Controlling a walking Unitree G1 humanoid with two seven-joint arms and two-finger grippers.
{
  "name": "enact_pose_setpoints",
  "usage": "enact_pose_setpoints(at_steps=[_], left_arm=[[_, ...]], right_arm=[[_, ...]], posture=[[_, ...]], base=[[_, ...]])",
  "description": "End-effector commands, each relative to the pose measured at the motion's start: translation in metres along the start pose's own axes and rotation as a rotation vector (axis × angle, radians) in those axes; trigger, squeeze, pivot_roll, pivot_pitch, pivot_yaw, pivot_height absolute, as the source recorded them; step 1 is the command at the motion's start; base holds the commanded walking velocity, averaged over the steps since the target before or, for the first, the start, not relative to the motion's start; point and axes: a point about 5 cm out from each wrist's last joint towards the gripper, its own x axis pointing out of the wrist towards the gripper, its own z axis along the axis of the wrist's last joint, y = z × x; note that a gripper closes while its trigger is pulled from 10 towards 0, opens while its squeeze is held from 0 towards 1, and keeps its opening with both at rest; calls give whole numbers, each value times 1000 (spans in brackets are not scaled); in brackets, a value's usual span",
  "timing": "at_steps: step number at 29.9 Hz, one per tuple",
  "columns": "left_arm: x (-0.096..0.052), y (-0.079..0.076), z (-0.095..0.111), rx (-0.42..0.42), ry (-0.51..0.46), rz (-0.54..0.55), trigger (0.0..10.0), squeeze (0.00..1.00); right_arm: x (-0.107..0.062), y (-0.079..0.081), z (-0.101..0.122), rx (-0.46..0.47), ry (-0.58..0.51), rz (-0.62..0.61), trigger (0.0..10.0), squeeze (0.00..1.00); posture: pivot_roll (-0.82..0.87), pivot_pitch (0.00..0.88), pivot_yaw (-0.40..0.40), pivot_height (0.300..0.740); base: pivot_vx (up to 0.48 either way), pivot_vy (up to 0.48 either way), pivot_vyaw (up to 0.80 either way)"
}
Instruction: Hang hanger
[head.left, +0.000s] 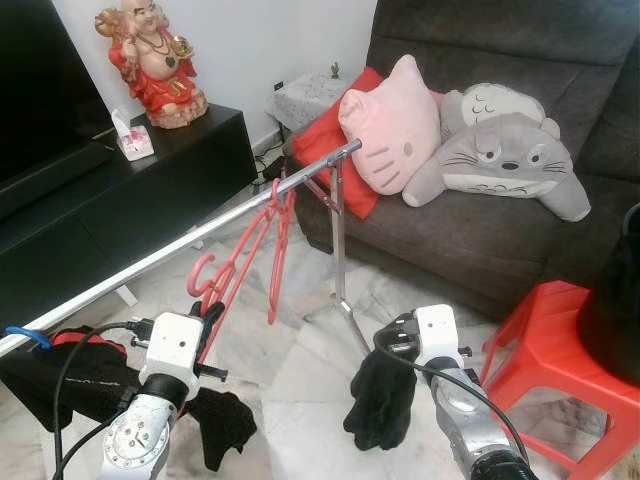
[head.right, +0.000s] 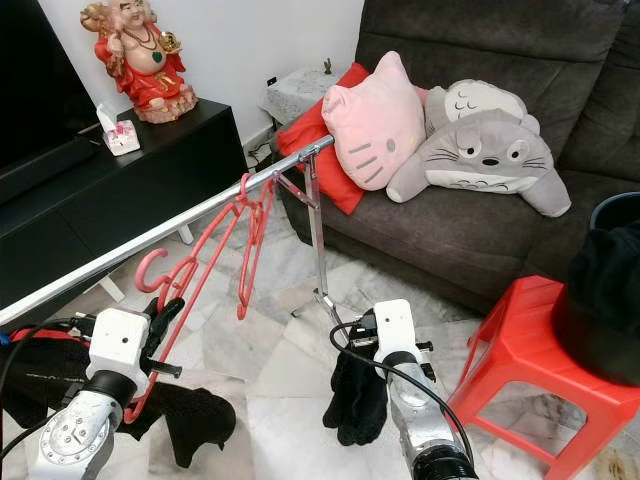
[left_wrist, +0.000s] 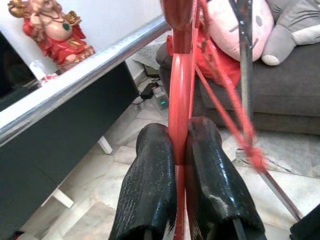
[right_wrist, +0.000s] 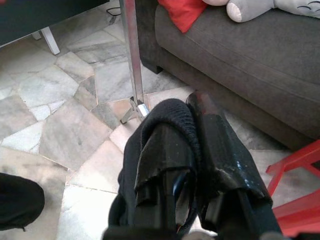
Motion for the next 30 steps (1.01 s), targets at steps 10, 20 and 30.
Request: enact_pose_setpoints(at_steps=[10,20,30], left_arm=[[2,8,6,4,-25,40,10000,0],[8,6,4,11,5,64,10000,0],[12,4,4,8,12,85,10000,0]], right_arm=[[3,5,9,-7,-42,15,10000,0],[3,5,10,-7,-43,15,10000,0],[3,6,9,-7,-42,17,10000,0]], posture=[[-136,0,96,732],[-139,0,96,732],[-139,0,97,732]], base=[[0,0,0],[0,0,0],[0,0,0]])
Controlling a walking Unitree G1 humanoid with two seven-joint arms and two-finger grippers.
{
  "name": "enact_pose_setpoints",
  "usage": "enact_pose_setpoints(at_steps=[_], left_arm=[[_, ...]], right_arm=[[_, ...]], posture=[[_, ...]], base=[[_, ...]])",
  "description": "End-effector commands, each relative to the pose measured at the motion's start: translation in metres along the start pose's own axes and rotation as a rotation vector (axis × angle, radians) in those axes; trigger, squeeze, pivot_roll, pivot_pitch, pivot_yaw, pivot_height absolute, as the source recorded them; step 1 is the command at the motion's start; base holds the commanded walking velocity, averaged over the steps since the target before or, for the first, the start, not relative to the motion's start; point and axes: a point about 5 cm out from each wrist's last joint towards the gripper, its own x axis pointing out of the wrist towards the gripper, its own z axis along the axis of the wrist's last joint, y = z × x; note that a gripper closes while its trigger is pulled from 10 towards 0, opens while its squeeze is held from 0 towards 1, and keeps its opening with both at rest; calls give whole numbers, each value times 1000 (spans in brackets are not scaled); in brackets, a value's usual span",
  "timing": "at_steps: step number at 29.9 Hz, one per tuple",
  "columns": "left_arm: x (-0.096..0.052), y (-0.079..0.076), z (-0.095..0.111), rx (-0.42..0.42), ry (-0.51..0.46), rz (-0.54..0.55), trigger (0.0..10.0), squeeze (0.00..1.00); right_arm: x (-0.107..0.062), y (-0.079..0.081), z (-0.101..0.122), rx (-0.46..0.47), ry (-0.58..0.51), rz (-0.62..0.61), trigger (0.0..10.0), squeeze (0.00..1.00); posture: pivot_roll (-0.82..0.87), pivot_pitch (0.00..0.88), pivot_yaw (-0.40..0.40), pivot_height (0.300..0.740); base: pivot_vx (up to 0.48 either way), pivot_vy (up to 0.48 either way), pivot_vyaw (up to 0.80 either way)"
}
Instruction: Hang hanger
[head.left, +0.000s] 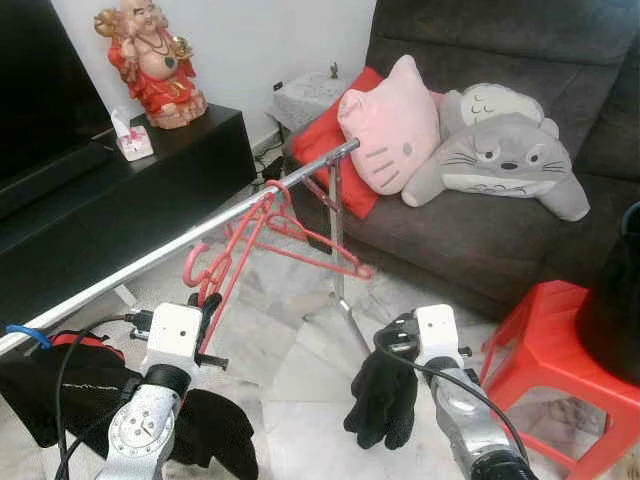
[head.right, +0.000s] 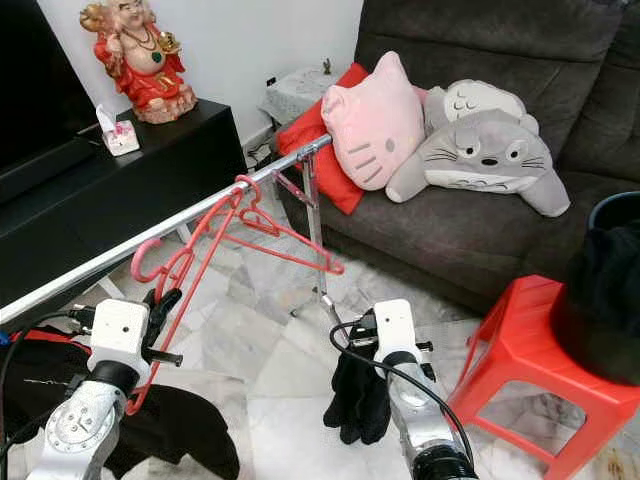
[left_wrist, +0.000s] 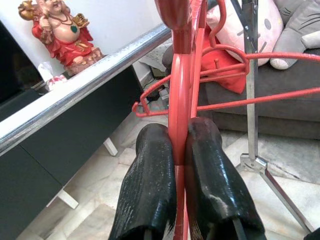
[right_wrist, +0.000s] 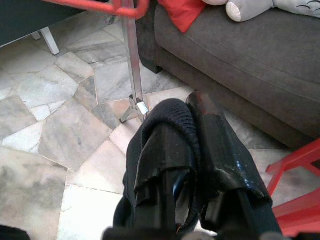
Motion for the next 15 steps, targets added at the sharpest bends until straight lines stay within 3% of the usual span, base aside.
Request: enact_pose_setpoints(at_steps=[1,15], left_arm=[[2,8,-2,13,23,49,10000,0],[5,14,-11,53,100,124,10000,0]], right_arm=[[3,5,9,-8,-42,15,10000,0],[3,5,9,-7,-43,15,10000,0]], posture=[[-139,0,97,732],[-142,0,98,732]], base=[[0,0,0],[0,0,0]])
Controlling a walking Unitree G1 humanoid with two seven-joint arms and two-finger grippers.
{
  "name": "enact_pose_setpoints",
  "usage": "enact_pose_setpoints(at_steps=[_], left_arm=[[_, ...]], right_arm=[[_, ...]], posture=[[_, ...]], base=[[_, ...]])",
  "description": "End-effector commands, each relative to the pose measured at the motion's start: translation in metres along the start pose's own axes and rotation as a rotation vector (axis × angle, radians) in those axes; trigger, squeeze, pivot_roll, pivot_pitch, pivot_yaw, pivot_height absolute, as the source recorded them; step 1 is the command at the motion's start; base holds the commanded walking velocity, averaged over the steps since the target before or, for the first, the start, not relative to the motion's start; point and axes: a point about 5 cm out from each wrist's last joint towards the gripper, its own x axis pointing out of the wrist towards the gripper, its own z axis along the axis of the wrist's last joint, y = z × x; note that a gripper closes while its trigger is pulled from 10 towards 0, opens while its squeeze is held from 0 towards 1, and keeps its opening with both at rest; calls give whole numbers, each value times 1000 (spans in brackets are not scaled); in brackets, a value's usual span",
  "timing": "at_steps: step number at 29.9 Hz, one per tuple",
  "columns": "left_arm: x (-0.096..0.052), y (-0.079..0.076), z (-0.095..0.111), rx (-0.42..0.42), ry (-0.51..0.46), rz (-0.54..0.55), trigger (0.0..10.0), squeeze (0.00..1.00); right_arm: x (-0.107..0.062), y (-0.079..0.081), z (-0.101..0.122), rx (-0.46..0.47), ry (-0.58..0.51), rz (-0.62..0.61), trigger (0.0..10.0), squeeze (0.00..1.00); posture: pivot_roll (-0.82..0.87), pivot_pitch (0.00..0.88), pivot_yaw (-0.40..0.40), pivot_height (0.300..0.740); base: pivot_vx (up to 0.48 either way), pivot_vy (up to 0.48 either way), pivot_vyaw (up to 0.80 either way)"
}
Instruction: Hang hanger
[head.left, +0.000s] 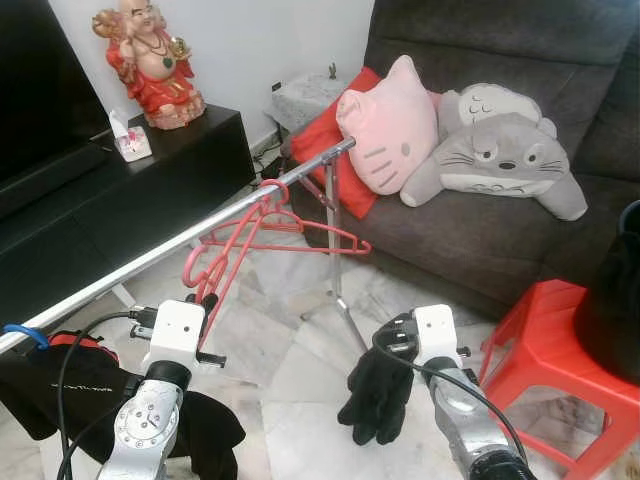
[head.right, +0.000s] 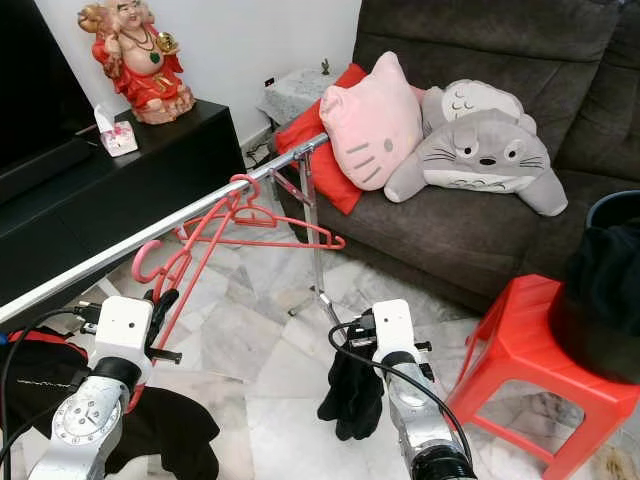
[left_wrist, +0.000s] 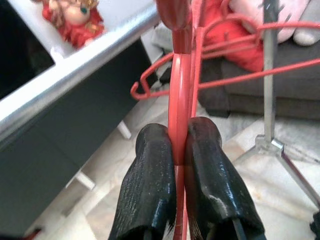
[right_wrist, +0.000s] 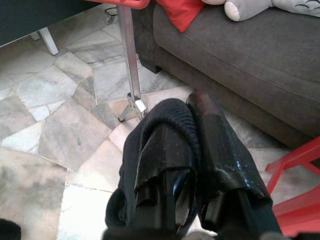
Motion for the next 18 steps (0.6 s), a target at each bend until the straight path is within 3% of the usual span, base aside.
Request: enact_pose_setpoints(at_steps=[1,8,11,18], left_arm=[[1,11,-1,10,9,64,10000,0],[2,11,-1,14,13,72,10000,0],[-4,-2,-8,26,22,-74,10000,0],[-15,-7,-38,94,147,-156,10000,0]], right_arm=[[3,4,9,-8,-43,14,10000,0],[3,5,9,-9,-43,15,10000,0],[3,5,8,-9,-38,15,10000,0],[3,5,8,-11,-34,18,10000,0]], posture=[[-142,0,98,732],[-142,0,98,732],[-141,0,97,732],[-139,0,98,732]], base=[[0,0,0],[0,0,0],[0,0,0],[0,0,0]])
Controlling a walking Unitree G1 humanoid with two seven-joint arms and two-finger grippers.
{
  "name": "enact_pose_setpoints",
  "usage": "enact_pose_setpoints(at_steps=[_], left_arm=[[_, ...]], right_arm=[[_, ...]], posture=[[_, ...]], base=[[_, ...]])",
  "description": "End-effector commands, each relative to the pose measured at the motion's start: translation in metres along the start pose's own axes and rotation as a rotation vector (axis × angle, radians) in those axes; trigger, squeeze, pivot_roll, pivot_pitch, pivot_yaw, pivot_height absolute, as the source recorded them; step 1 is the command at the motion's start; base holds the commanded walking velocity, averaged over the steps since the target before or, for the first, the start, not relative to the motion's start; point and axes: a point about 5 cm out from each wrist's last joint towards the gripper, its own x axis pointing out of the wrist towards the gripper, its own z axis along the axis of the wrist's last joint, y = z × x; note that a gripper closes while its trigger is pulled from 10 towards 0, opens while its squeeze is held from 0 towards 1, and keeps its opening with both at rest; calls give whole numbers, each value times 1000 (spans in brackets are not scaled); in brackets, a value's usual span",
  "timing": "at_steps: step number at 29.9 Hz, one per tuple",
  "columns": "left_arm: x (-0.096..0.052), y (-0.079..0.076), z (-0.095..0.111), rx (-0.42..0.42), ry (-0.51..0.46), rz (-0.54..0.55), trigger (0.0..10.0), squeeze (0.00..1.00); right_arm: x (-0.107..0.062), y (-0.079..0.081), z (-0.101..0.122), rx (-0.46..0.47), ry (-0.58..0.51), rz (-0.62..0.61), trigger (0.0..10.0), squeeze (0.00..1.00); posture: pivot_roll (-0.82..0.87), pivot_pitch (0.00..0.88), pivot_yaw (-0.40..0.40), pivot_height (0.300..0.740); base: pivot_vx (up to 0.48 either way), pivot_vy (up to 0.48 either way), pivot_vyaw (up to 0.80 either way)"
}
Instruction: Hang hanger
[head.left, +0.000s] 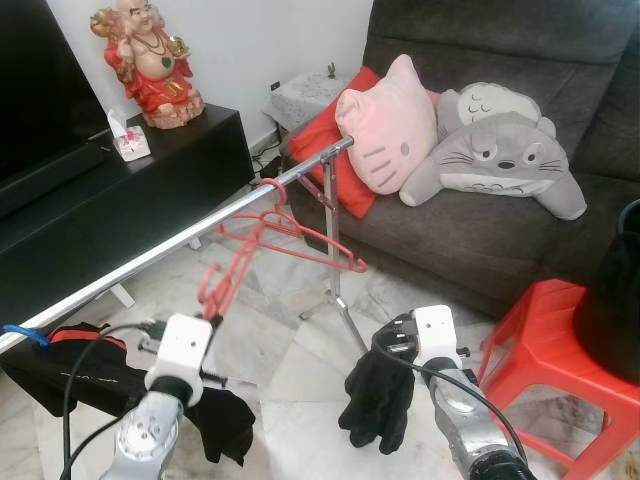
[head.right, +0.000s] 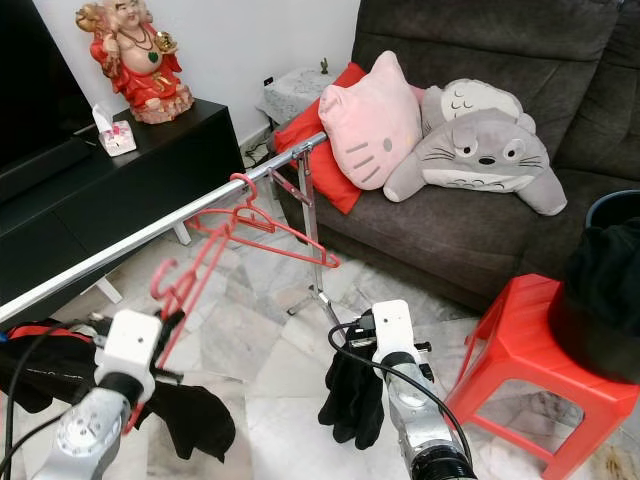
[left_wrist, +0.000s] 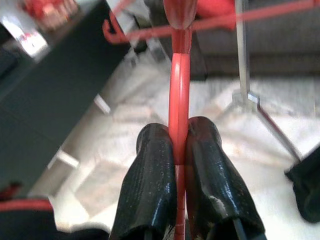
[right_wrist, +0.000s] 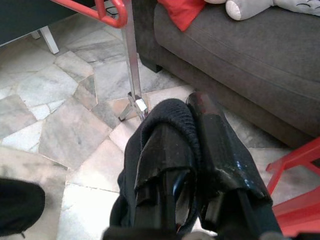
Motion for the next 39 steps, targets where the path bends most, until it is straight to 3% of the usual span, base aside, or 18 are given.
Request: enact_pose_setpoints(at_steps=[1,8,12,13,15,17,21,28,29,31,39], left_arm=[[-3,2,-9,50,34,-7,10000,0],[-12,-13,-56,51,222,-56,10000,0],[-16,-18,-71,31,281,-76,10000,0],[-18,-17,-75,-62,291,-64,10000,0],[-19,-15,-78,-95,300,-43,10000,0],[-19,-9,-74,-25,272,-44,10000,0],[-20,1,-88,13,327,-2,10000,0],[-21,2,-92,-34,334,8,10000,0],[-44,-2,-131,-113,522,27,10000,0],[-70,-12,-159,-120,666,0,10000,0],[-93,-18,-179,-130,788,24,10000,0]], right_arm=[[3,5,8,-9,-37,17,10000,0],[3,6,8,-9,-37,18,10000,0],[3,5,8,-8,-38,16,10000,0],[3,5,8,-9,-37,15,10000,0],[3,4,8,-10,-37,14,10000,0],[3,4,8,-10,-38,14,10000,0],[3,4,8,-12,-36,16,10000,0],[3,5,8,-12,-36,16,10000,0],[3,4,9,-10,-38,12,10000,0],[3,2,8,-13,-37,8,10000,0],[4,3,10,-13,-41,13,10000,0]], posture=[[-139,0,98,732],[-137,0,99,732],[-140,0,100,732],[-141,0,100,732],[-140,0,101,732],[-143,0,99,732],[-135,0,98,732],[-134,0,98,732],[-144,0,102,732],[-143,0,101,732],[-144,0,102,732]], base=[[0,0,0],[0,0,0],[0,0,0],[0,0,0],[0,0,0],[0,0,0],[0,0,0],[0,0,0],[0,0,0],[0,0,0],[0,0,0]])
